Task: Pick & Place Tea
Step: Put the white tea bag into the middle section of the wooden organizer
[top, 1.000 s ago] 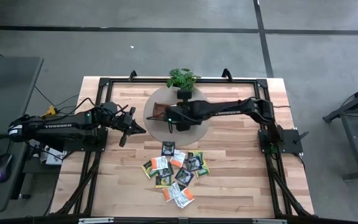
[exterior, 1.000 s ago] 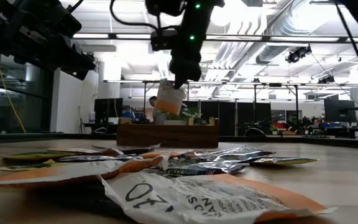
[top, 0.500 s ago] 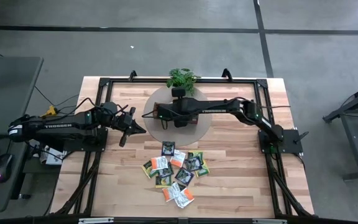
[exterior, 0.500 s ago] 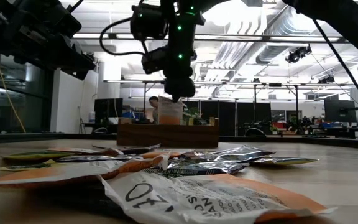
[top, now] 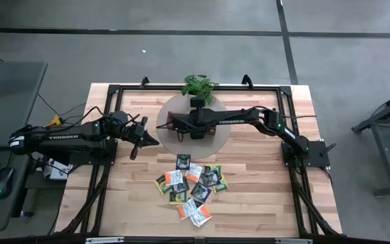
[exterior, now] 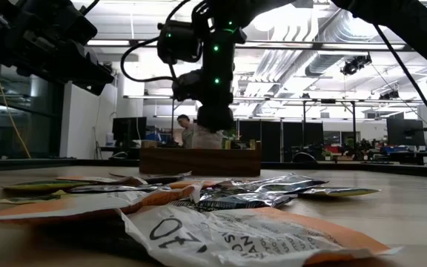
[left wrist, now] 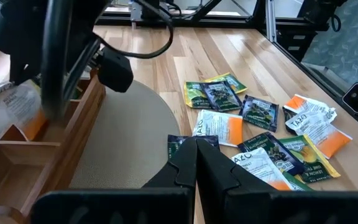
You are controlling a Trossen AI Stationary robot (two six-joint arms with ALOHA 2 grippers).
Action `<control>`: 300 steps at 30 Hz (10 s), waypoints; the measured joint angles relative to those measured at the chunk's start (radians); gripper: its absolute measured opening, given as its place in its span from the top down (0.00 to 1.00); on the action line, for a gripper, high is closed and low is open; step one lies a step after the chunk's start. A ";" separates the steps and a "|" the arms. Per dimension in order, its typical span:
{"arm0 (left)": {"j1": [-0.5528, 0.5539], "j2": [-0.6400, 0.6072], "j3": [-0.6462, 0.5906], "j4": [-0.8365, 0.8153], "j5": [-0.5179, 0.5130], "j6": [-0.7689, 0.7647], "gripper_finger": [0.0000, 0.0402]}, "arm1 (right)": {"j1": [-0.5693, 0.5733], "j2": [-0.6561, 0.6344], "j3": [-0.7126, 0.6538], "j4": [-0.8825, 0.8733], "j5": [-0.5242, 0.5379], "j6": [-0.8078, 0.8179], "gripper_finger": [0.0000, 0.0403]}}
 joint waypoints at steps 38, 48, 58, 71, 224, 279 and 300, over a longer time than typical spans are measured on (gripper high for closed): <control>0.000 0.000 0.000 0.000 0.000 0.000 1.00 | 0.116 -0.097 -0.006 -0.115 -0.120 0.172 0.69; 0.000 0.000 0.000 0.000 0.000 0.000 1.00 | 0.188 -0.106 -0.006 -0.129 -0.519 0.355 0.69; 0.000 0.000 0.000 0.000 0.000 0.000 1.00 | 0.219 -0.107 -0.118 -0.029 -0.683 0.440 0.69; 0.000 0.000 0.000 0.000 0.000 0.000 1.00 | 0.221 -0.106 -0.270 0.174 -0.813 0.513 0.69; 0.000 0.000 0.000 0.000 0.000 0.000 1.00 | 0.215 -0.198 -0.192 0.041 -0.140 0.283 1.00; 0.000 0.000 0.000 0.000 -0.018 0.000 1.00 | 0.050 -0.061 -0.204 0.245 0.211 -0.075 1.00; 0.000 0.000 0.000 0.000 -0.019 0.000 1.00 | 0.055 -0.061 -0.204 0.245 0.152 -0.082 1.00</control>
